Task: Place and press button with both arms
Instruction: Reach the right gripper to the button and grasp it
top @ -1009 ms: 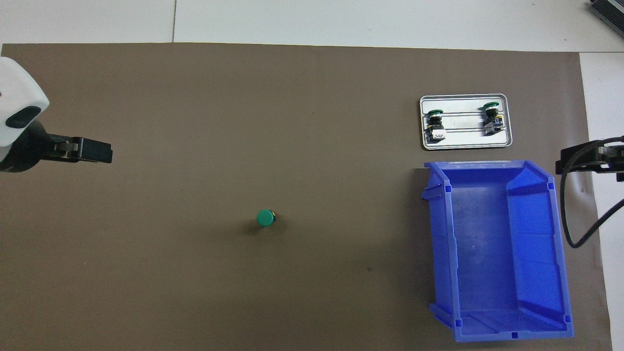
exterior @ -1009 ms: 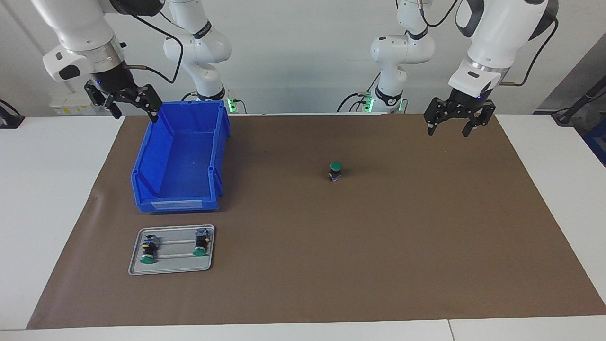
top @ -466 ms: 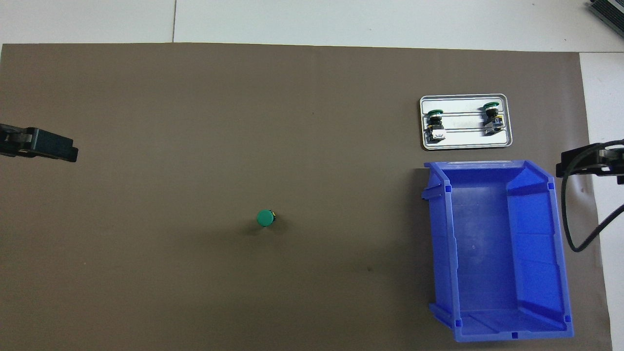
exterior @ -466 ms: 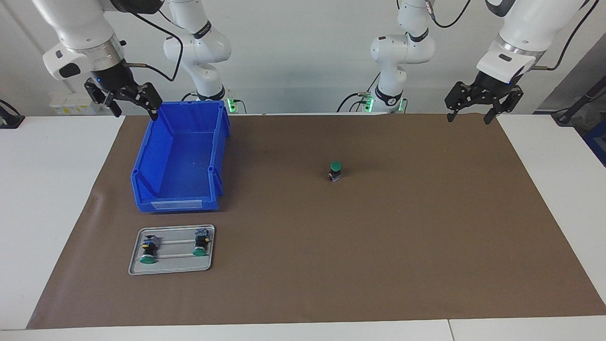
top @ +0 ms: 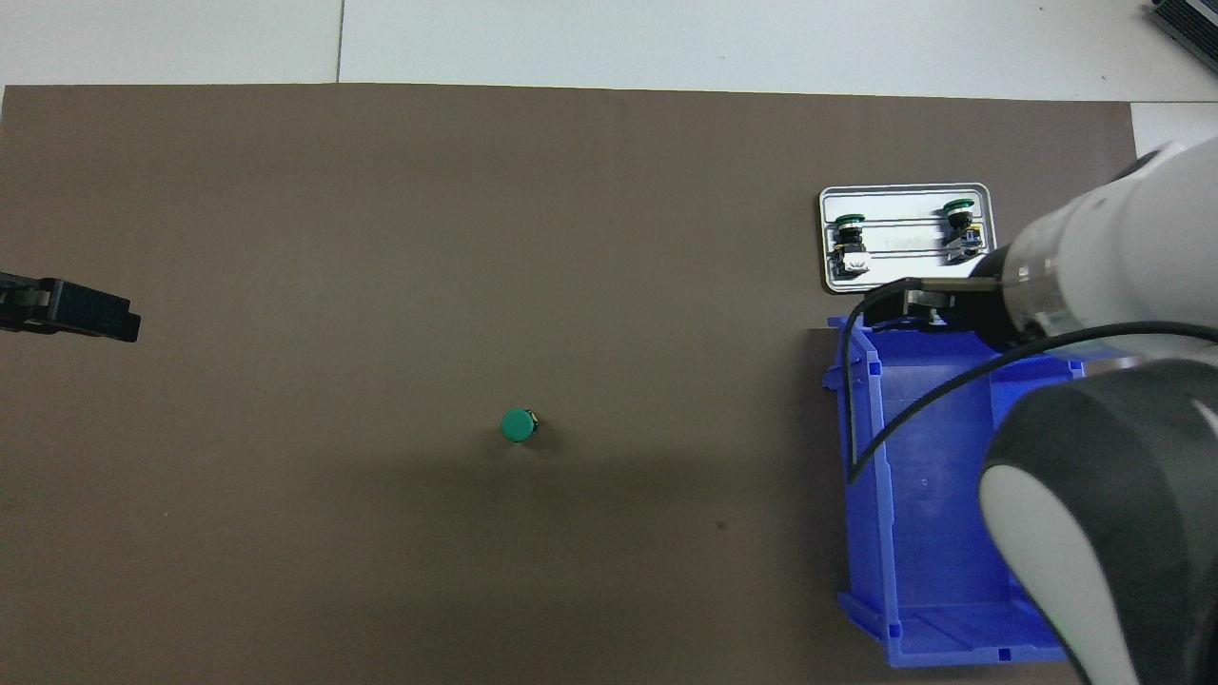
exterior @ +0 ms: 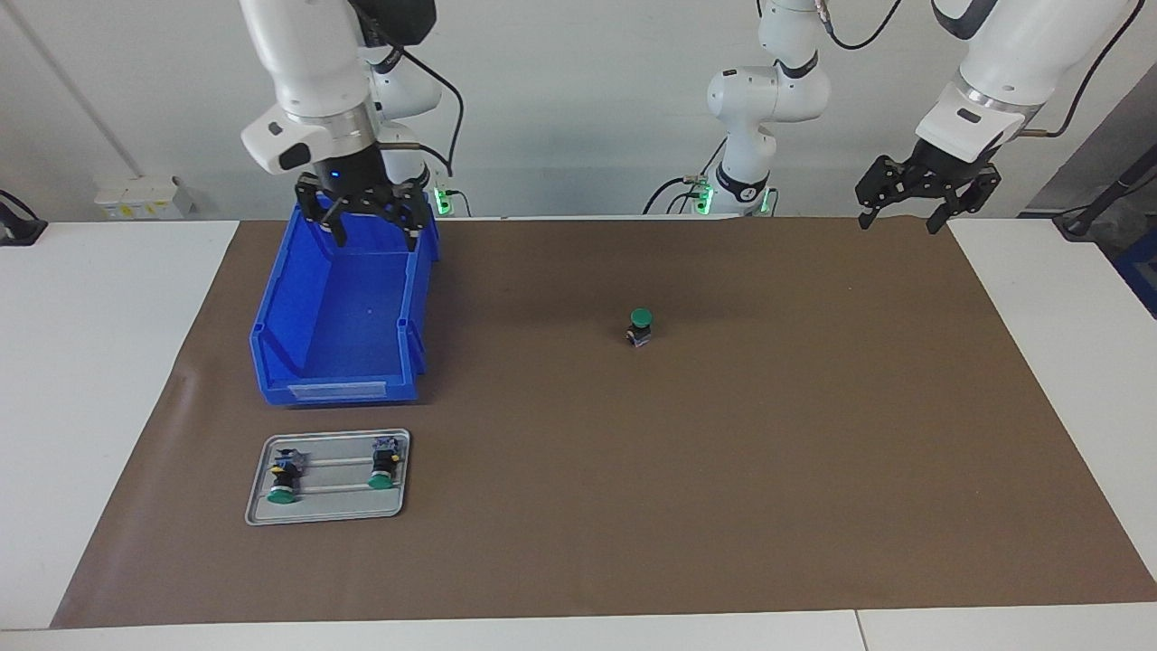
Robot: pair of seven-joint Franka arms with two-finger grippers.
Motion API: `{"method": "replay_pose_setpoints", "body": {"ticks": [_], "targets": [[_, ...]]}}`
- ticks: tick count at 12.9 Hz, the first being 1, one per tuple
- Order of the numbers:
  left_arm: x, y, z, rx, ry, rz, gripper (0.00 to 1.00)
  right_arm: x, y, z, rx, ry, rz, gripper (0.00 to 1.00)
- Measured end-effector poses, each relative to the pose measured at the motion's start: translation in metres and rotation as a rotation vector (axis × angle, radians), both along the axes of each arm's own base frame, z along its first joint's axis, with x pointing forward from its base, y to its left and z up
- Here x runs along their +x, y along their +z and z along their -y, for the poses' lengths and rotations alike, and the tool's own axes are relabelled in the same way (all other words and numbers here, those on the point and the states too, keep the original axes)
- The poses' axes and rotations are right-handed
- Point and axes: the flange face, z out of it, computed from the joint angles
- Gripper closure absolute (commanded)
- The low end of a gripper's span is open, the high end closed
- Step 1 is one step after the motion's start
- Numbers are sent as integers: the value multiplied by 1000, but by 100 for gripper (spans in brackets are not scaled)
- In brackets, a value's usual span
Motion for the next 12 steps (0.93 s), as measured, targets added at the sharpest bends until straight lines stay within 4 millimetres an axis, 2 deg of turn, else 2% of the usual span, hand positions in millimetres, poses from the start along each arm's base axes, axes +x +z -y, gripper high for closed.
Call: {"method": "replay_pose_setpoints", "body": {"ticks": [4,7,9,12], "targets": [[-1,-1,0,0,0,-3,0,-1,-54,-111,42,8,23,0],[-1,-2,0,0,0,-4,0,-19,-87,-187,61,37,42,0],[-1,-2,0,0,0,-5,0,-30,-109,-229,81,50,63,0],[-1,-2,0,0,0,-5,0,-44,-148,-275,97,75,78,0]]}}
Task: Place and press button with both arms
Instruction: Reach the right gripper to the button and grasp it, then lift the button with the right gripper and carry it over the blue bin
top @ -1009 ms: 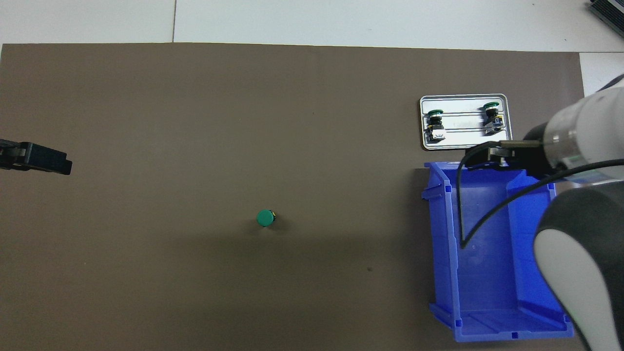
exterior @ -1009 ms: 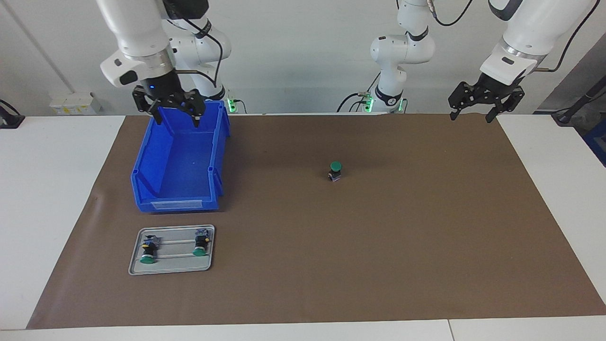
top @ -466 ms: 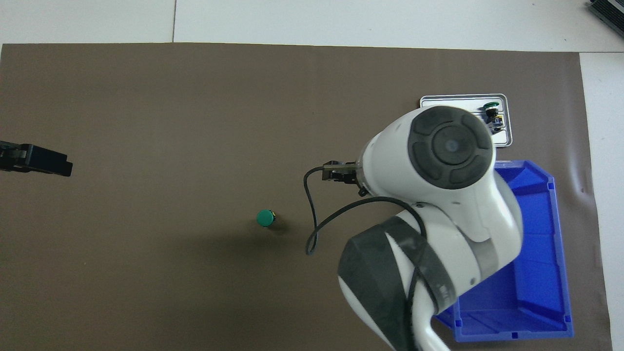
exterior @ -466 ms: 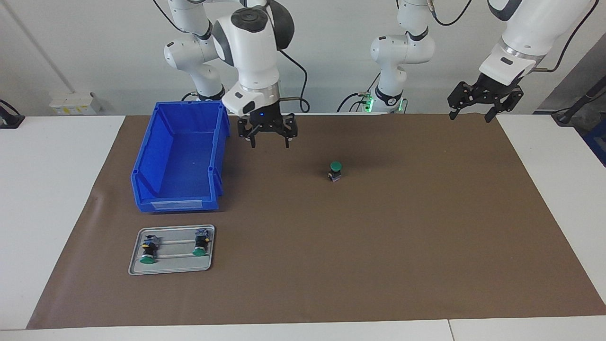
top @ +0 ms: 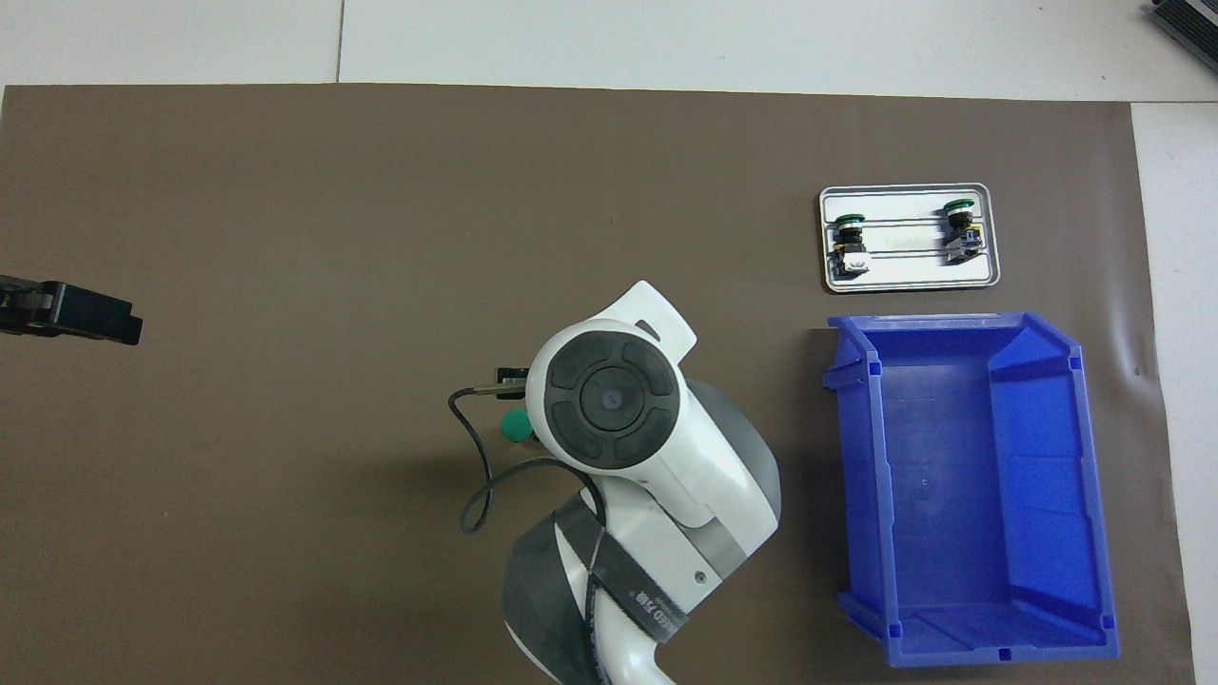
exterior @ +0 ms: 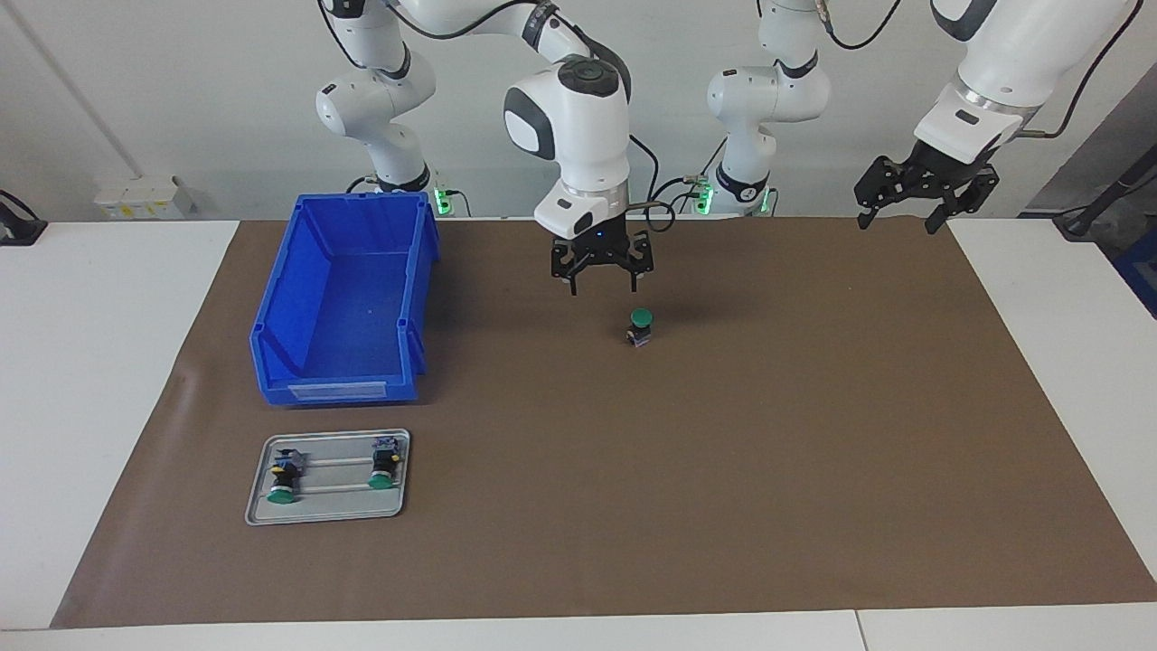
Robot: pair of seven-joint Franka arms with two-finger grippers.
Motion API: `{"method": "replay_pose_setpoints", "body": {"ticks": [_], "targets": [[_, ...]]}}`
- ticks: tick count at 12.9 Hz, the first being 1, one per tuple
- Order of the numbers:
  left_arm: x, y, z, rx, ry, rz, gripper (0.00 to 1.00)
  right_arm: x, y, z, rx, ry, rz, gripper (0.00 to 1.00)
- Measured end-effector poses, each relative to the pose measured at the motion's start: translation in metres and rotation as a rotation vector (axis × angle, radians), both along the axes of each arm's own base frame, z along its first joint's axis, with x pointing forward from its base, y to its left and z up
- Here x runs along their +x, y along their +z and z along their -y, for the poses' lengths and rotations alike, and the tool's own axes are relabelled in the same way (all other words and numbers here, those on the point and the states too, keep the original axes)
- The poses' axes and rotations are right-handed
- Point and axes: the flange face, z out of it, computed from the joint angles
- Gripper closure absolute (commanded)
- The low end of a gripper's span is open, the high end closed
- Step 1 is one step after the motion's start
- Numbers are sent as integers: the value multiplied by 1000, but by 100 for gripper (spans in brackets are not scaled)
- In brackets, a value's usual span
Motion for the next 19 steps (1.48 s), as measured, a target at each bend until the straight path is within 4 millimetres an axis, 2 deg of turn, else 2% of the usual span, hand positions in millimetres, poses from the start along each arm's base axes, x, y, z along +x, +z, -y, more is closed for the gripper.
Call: {"method": "replay_pose_setpoints", "body": {"ticks": [3,10,15,17,18,19], "targets": [[0,0,0,0,0,0,0,-16,-43,-29,15,49,21,0],[0,0,0,0,0,0,0,-35,-130,-59,-42,194,94,0],[0,0,0,0,0,0,0,-35,-142,-63,-49,280,118,1],[0,0,0,0,0,0,0,-36,-146,-65,-55,305,126,8],[0,0,0,0,0,0,0,-37,-147,-65,-58,310,127,20],[0,0,0,0,0,0,0,-37,-147,-65,-60,313,127,40]]}}
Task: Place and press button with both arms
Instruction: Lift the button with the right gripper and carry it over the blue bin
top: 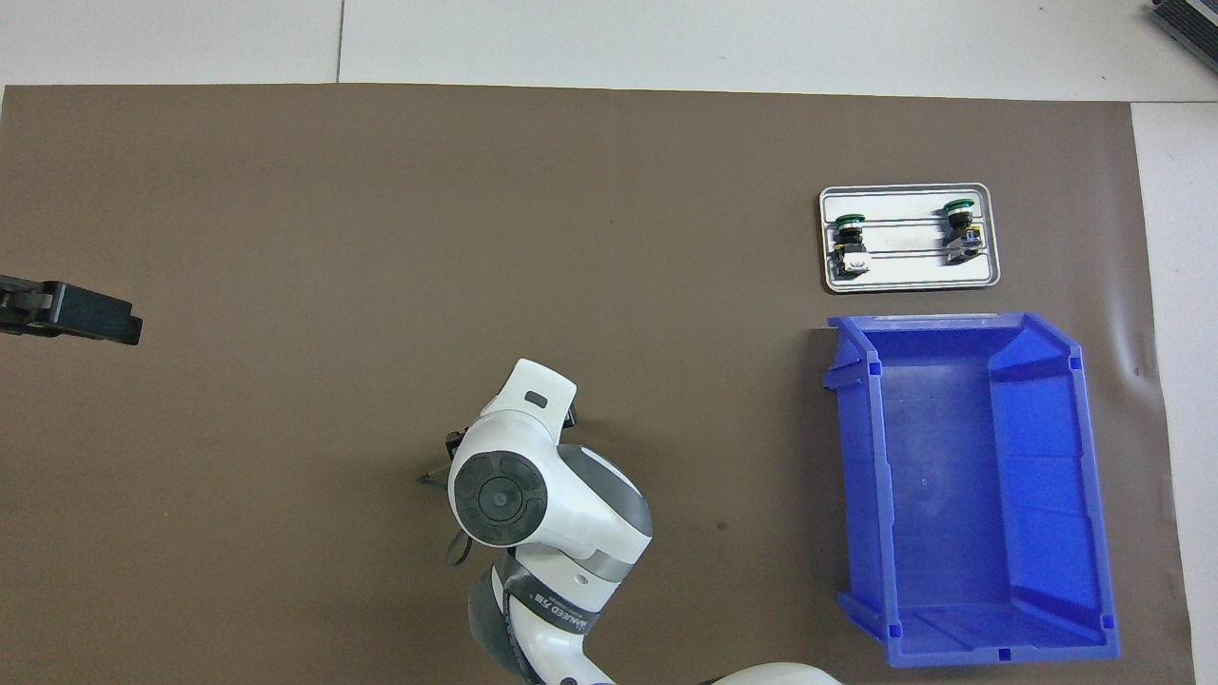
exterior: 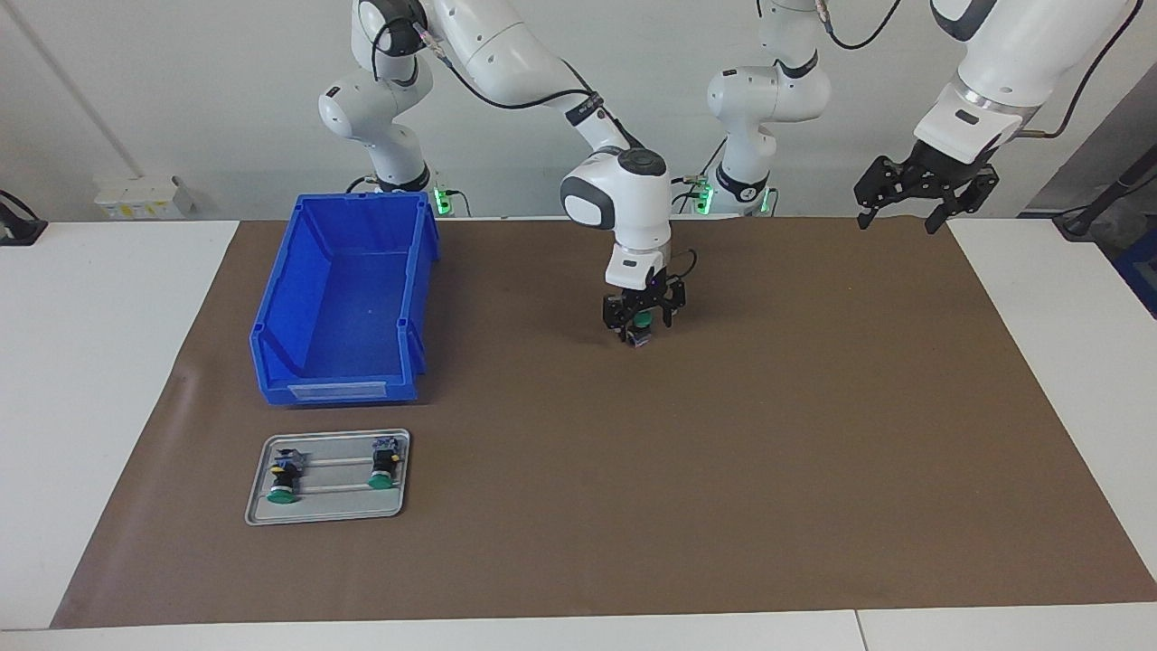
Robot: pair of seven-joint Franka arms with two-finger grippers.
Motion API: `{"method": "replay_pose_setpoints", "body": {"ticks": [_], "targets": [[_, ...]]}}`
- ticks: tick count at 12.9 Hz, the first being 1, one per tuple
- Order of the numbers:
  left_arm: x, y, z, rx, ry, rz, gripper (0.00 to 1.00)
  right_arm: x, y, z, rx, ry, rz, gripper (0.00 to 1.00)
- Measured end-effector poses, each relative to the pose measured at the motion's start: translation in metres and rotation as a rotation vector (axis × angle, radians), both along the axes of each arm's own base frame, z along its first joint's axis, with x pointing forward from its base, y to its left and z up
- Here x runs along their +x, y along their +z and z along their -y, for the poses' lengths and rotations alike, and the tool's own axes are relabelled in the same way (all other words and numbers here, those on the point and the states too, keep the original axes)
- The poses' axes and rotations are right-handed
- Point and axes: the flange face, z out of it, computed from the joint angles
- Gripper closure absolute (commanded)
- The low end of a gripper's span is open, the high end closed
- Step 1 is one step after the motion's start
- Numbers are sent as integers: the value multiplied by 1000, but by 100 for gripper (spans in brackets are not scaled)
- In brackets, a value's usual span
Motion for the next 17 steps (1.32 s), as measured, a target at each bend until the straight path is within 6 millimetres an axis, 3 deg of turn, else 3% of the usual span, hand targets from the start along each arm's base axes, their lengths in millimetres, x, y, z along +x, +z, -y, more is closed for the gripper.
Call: {"method": "replay_pose_setpoints", "body": {"ticks": [1,2,8,9,11,14,17], "targets": [[0,0,0,0,0,0,0,0,-1,0,-2,1,-1,85],[0,0,0,0,0,0,0,-1,-2,1,-5,1,-3,100],[0,0,0,0,0,0,0,5,4,5,-38,-13,-21,100],[0,0,0,0,0,0,0,12,16,8,-42,-28,-20,100],[0,0,0,0,0,0,0,33,64,27,-29,-80,-1,100],[0,0,0,0,0,0,0,68,142,97,-29,-206,12,100],[0,0,0,0,0,0,0,104,189,191,-71,-258,29,100]]}}
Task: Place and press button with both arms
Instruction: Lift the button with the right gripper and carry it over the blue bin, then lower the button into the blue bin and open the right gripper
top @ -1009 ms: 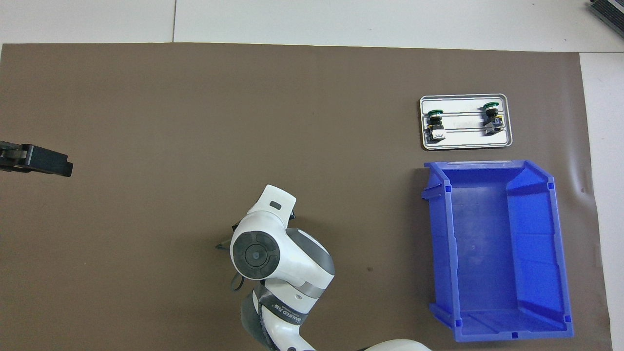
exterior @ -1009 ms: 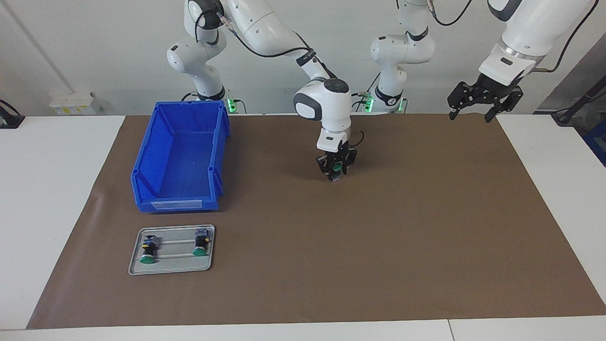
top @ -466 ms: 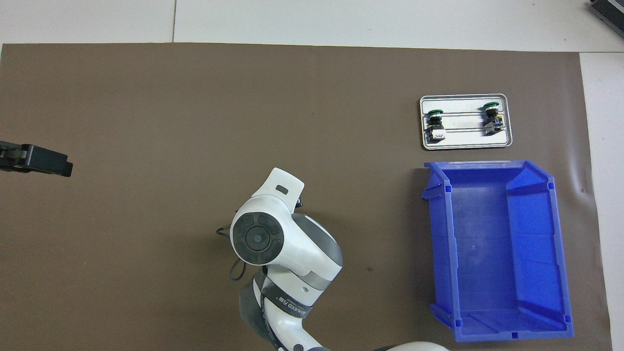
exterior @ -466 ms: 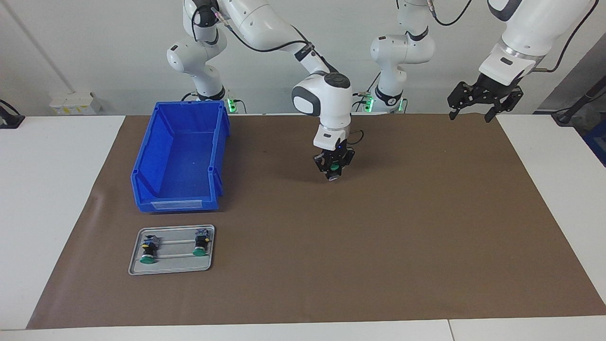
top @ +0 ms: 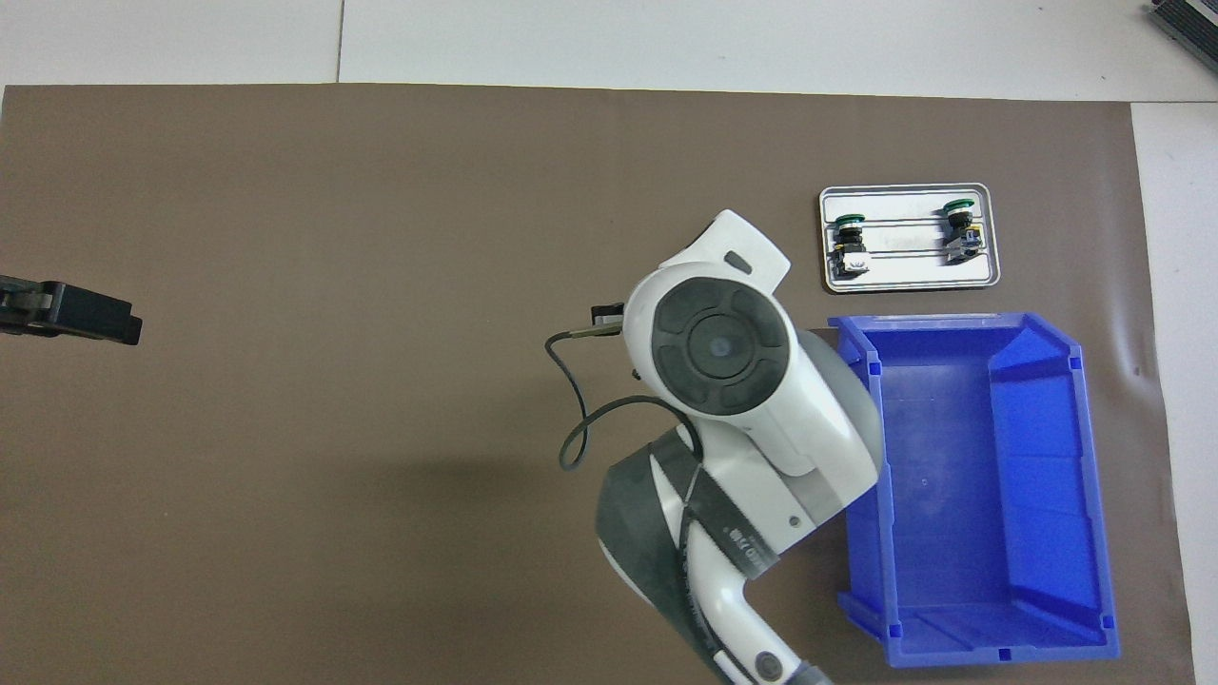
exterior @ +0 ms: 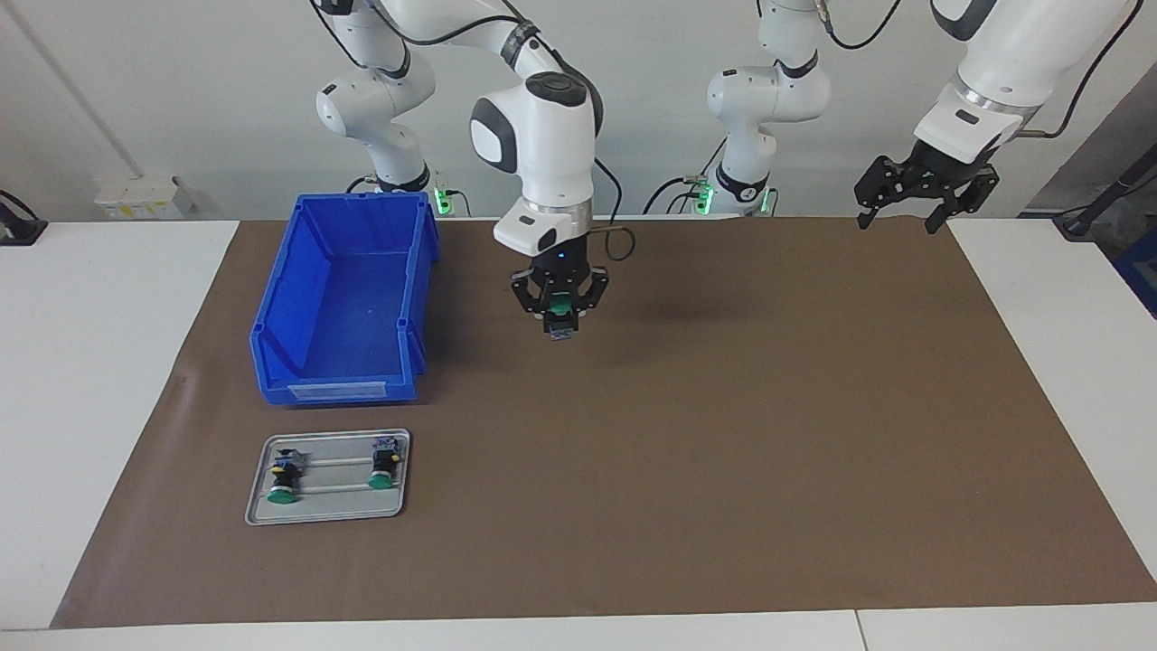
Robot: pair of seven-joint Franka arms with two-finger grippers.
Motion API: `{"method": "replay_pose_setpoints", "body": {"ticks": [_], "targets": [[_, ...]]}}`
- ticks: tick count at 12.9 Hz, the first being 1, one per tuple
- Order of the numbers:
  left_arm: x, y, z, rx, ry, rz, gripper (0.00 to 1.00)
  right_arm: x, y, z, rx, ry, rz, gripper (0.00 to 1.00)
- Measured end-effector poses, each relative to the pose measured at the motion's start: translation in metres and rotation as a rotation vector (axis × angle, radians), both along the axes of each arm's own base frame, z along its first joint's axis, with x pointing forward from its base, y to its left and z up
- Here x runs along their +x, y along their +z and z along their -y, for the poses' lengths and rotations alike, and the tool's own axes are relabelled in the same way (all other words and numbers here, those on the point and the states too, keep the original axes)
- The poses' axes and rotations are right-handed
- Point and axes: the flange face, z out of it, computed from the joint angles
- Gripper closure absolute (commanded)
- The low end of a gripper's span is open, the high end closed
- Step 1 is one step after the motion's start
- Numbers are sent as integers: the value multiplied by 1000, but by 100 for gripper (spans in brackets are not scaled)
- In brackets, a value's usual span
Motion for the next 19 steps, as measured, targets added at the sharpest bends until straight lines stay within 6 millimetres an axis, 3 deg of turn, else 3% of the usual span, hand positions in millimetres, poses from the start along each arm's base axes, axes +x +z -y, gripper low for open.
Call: {"method": "replay_pose_setpoints", "body": {"ticks": [3,6,8,12,17,19], "targets": [[0,0,0,0,0,0,0,22,14,116,-18,20,-62,100],[0,0,0,0,0,0,0,25,-7,217,-47,72,-121,100],[0,0,0,0,0,0,0,17,-32,257,-38,91,-125,100],[0,0,0,0,0,0,0,-32,-100,302,29,100,-101,100],[0,0,0,0,0,0,0,-75,-155,304,69,101,-56,100],[0,0,0,0,0,0,0,-84,-164,310,72,114,-64,100]]}}
